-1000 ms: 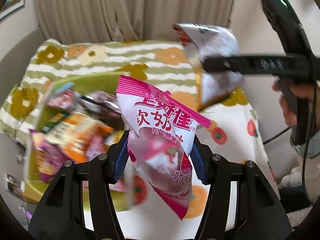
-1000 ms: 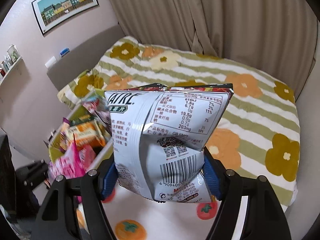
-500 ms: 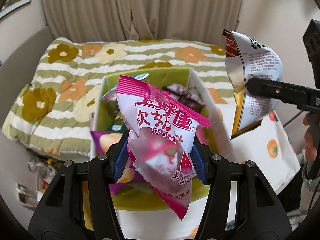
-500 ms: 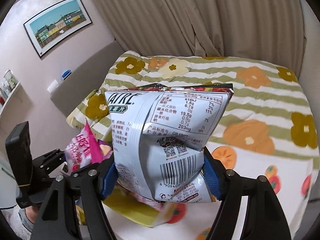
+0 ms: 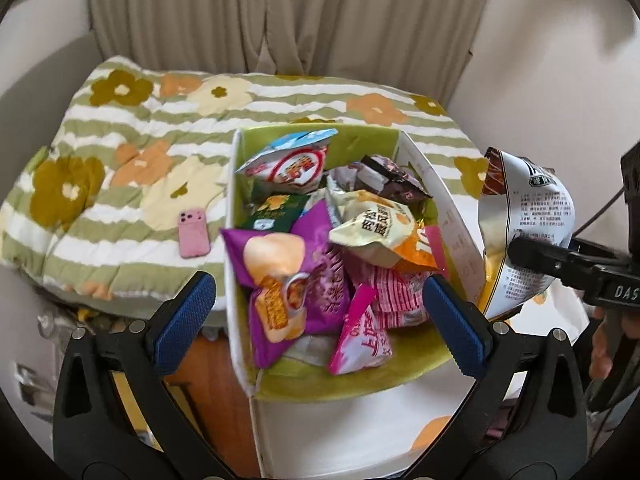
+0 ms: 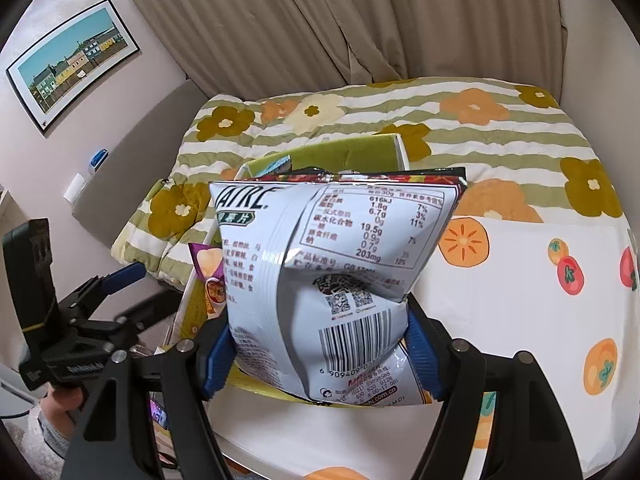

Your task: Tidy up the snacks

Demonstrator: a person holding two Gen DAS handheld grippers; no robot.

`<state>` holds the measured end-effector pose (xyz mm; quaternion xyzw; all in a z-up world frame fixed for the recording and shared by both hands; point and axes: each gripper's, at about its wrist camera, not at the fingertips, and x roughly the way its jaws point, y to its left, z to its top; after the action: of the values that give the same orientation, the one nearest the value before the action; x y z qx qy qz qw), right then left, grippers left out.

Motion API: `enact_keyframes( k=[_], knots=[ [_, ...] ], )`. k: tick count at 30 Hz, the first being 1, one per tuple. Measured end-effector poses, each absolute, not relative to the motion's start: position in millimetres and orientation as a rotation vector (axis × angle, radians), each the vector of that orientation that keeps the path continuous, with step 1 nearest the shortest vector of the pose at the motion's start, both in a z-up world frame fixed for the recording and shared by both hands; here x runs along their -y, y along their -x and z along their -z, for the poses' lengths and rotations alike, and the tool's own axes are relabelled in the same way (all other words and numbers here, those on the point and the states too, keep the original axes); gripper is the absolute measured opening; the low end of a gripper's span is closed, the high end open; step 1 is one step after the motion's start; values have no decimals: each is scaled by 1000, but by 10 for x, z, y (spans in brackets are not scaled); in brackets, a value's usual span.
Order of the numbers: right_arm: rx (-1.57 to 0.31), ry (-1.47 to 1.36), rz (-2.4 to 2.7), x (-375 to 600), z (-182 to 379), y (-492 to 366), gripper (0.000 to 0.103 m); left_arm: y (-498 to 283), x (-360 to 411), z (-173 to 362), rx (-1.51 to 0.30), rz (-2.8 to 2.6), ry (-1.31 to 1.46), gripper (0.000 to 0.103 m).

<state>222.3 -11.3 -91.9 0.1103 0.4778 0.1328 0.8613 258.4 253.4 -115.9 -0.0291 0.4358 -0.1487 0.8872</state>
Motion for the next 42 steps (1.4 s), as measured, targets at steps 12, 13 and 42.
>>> enact_keyframes(
  k=[12, 13, 42],
  knots=[
    [-912, -170, -258, -240, 1009, -2245, 102, -2515, -2586, 1228, -925, 288, 14, 103],
    [-909, -165, -249, -243, 1037, -2225, 102, -2508, -2581, 1248, -931, 284, 9, 103],
    [-685, -101, -94, 1005, 34, -906, 102, -1153, -1232, 269, -699, 198, -58, 103]
  ],
)
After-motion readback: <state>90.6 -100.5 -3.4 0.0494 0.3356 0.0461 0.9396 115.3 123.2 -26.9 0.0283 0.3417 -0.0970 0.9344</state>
